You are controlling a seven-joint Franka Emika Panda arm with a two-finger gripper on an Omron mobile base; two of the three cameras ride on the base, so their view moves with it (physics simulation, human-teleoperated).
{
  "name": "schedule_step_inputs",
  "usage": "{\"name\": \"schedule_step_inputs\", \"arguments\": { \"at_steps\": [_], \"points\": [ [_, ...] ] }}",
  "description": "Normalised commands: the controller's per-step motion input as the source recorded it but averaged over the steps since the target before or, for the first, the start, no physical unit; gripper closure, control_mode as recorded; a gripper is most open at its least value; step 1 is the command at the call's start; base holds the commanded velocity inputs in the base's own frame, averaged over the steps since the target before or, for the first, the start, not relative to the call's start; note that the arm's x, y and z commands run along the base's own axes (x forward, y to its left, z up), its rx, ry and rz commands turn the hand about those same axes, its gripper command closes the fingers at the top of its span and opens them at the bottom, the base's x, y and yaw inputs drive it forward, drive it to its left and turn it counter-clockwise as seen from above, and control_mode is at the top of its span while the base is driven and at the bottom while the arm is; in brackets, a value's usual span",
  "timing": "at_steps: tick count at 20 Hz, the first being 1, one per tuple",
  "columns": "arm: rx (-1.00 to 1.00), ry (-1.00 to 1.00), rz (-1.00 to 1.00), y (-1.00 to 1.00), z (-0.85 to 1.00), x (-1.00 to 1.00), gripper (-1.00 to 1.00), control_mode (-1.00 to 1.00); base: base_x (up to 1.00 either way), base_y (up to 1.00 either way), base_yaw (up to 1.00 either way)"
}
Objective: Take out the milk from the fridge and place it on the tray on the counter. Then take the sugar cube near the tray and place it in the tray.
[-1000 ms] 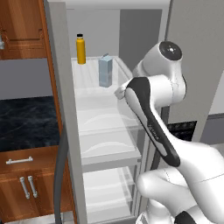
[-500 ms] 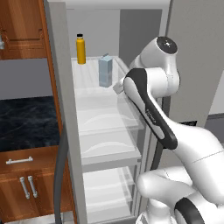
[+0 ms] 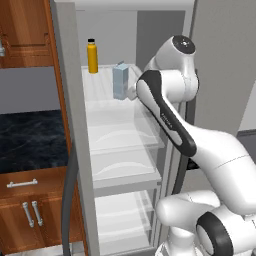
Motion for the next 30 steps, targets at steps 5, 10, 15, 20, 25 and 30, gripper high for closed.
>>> {"name": "schedule_step_inputs", "arguments": {
  "at_steps": [5,10,15,20,25,30],
  "points": [
    [0.00,0.00,0.00,0.00,0.11,0.31,-1.00,-1.00,0.00,0.00,0.00],
    [0.00,-0.02,0.02,0.00,0.03,0.26,-1.00,-1.00,0.00,0.00,0.00],
    [0.00,-0.06,0.01,0.00,0.06,0.23,-1.00,-1.00,0.00,0.00,0.00],
    [0.00,0.00,0.00,0.00,0.05,0.33,-1.00,-1.00,0.00,0.00,0.00],
    [0.00,0.00,0.00,0.00,0.05,0.34,-1.00,-1.00,0.00,0.00,0.00],
    [0.00,0.00,0.00,0.01,0.10,0.32,-1.00,-1.00,0.00,0.00,0.00]
  ]
}}
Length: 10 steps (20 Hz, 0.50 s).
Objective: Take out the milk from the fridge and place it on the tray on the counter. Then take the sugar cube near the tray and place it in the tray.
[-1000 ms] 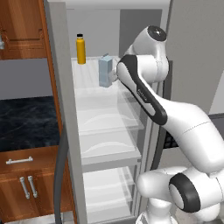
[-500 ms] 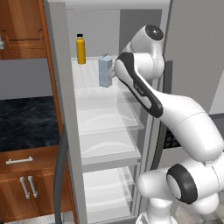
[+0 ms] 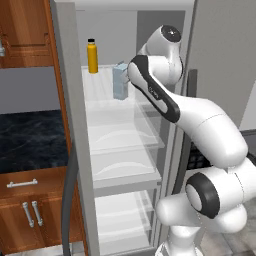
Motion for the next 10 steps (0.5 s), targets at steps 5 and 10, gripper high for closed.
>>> {"name": "schedule_step_inputs", "arguments": {
  "at_steps": [5,10],
  "points": [
    [0.00,0.00,0.00,0.02,0.02,0.23,-1.00,-1.00,0.00,0.00,0.00],
    [0.00,0.00,0.00,0.15,0.00,0.11,-1.00,-1.00,0.00,0.00,0.00]
  ]
}}
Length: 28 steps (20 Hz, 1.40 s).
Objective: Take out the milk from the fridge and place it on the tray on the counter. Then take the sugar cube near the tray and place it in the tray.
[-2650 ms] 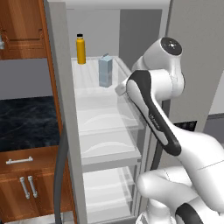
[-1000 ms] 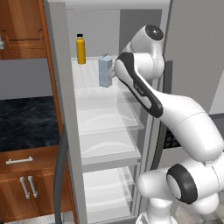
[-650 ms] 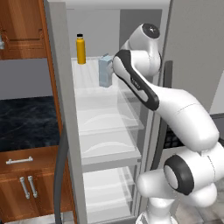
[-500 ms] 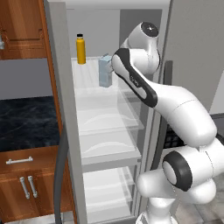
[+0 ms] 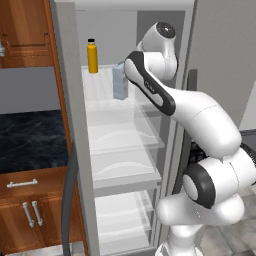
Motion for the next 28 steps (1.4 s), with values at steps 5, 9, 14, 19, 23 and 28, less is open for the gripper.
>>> {"name": "schedule_step_inputs", "arguments": {
  "at_steps": [5,9,14,19,23,28],
  "points": [
    [0.00,0.00,0.00,0.08,0.00,0.27,-1.00,-1.00,0.00,0.00,0.00],
    [0.00,0.00,0.02,0.00,0.00,0.21,-1.00,-1.00,0.00,0.00,0.00],
    [0.00,0.00,0.03,0.02,-0.01,0.15,-1.00,-1.00,0.00,0.00,0.00],
    [0.00,0.00,0.01,0.07,-0.07,0.07,-1.00,-1.00,0.00,0.00,0.00],
    [0.00,0.00,0.01,0.07,-0.07,0.19,-1.00,-1.00,0.00,0.00,0.00],
    [0.00,0.00,0.02,0.00,-0.02,0.14,-1.00,-1.00,0.00,0.00,0.00]
  ]
}}
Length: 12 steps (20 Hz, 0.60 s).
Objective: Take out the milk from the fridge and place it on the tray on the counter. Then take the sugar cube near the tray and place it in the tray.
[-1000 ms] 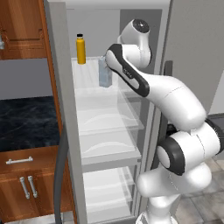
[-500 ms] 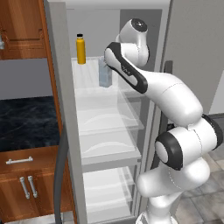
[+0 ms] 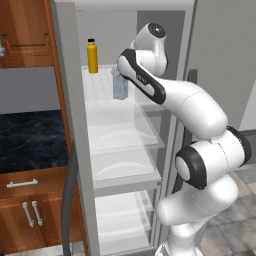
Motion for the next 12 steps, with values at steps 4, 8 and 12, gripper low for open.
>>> {"name": "schedule_step_inputs", "arguments": {
  "at_steps": [4,8,12],
  "points": [
    [0.00,0.00,0.03,0.00,-0.01,0.12,-1.00,-1.00,0.00,0.00,0.00],
    [0.03,0.00,0.02,0.00,-0.06,0.14,-1.00,-1.00,0.00,0.00,0.00],
    [0.00,0.00,0.02,0.00,-0.10,0.16,-1.00,-1.00,0.00,0.00,0.00]
  ]
}}
